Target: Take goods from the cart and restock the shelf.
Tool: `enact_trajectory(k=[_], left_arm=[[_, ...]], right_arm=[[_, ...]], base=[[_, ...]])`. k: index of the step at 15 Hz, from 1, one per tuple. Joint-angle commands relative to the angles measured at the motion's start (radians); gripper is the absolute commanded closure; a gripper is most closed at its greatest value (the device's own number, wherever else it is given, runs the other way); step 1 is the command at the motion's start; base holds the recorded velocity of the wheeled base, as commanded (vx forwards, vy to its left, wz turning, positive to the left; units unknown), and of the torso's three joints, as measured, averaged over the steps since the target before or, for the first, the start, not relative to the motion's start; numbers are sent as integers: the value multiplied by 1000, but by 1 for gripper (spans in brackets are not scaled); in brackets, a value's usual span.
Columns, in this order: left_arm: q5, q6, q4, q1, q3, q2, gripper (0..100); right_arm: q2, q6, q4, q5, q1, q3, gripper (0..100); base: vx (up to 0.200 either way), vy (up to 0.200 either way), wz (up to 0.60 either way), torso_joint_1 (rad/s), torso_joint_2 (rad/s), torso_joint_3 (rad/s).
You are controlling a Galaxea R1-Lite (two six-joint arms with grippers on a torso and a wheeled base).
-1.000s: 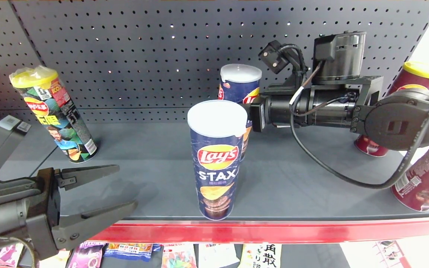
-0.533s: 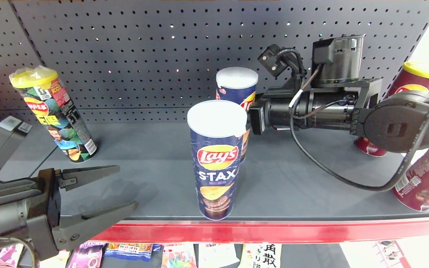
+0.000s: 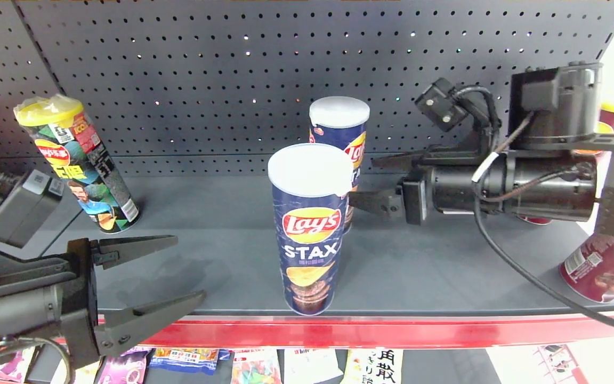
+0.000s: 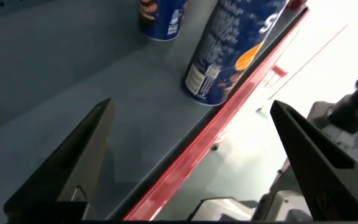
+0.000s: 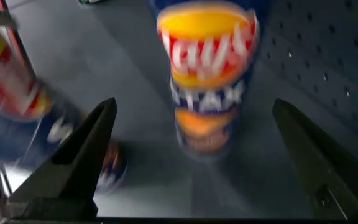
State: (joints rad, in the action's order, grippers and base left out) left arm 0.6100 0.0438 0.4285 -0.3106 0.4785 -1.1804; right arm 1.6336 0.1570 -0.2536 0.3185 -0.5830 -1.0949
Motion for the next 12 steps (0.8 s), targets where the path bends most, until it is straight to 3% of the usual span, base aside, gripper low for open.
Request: enact_trajectory(k=[1, 4, 5, 6, 7, 12], left_arm=[[-13, 34, -1, -1, 3, -62, 0], [-15, 114, -1, -4, 9, -148, 0], [-15, 125, -1, -4, 9, -156, 0], [-15, 199, -5, -5, 6, -200, 0], [-15, 226, -2, -5, 12, -229, 0], [-16, 237, 1, -41, 58, -298, 0]], right_arm=[[-173, 1, -1, -35, -1, 144, 0], [-359, 3, 1, -29, -3, 369, 0], [-377, 3, 1, -27, -6, 388, 0], [-485, 3, 1, -30, -46, 486, 0], [-541, 4, 1, -33, -52, 530, 0], [-672, 7, 2, -78, -61, 553, 0]], base=[[0, 0, 0, 0, 0, 0], [0, 0, 0, 0, 0, 0], [0, 0, 0, 0, 0, 0], [0, 0, 0, 0, 0, 0], [0, 0, 0, 0, 0, 0], [0, 0, 0, 0, 0, 0]])
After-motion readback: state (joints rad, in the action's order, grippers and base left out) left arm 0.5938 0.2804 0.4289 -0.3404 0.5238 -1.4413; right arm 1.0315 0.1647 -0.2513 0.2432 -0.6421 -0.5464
